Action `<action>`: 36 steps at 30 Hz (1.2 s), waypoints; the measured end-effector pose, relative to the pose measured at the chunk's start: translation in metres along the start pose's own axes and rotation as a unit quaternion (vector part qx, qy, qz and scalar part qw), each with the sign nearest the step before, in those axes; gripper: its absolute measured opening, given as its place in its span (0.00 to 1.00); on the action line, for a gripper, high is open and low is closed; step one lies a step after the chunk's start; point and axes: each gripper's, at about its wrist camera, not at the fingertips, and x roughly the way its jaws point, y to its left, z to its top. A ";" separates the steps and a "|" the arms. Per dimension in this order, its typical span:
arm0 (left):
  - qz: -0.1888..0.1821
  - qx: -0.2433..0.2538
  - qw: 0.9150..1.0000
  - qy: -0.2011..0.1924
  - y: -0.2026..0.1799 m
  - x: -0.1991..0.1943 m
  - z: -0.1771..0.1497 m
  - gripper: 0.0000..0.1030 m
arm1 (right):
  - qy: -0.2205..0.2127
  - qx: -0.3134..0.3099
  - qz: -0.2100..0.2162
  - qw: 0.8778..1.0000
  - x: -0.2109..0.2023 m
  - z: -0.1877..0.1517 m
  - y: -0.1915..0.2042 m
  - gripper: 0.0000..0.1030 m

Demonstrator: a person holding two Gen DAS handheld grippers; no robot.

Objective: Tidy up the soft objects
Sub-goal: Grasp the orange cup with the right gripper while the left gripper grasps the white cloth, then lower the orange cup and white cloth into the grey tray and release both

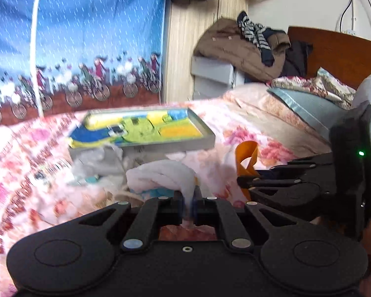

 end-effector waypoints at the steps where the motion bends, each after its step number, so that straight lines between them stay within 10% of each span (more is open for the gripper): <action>1: 0.003 0.001 1.000 -0.008 0.001 -0.004 0.002 0.06 | -0.014 0.000 0.001 1.000 -0.004 0.002 0.000 0.04; 8: 0.009 -0.020 0.997 -0.070 0.019 -0.008 0.046 0.06 | -0.101 -0.032 0.002 0.994 -0.026 0.018 0.006 0.05; 17: 0.047 0.009 0.990 -0.131 0.045 0.061 0.128 0.06 | -0.152 -0.020 -0.013 0.988 0.056 0.082 -0.015 0.05; 36: 0.071 -0.093 0.993 -0.006 0.100 0.287 0.113 0.06 | -0.056 0.049 0.045 0.996 0.254 0.075 -0.057 0.05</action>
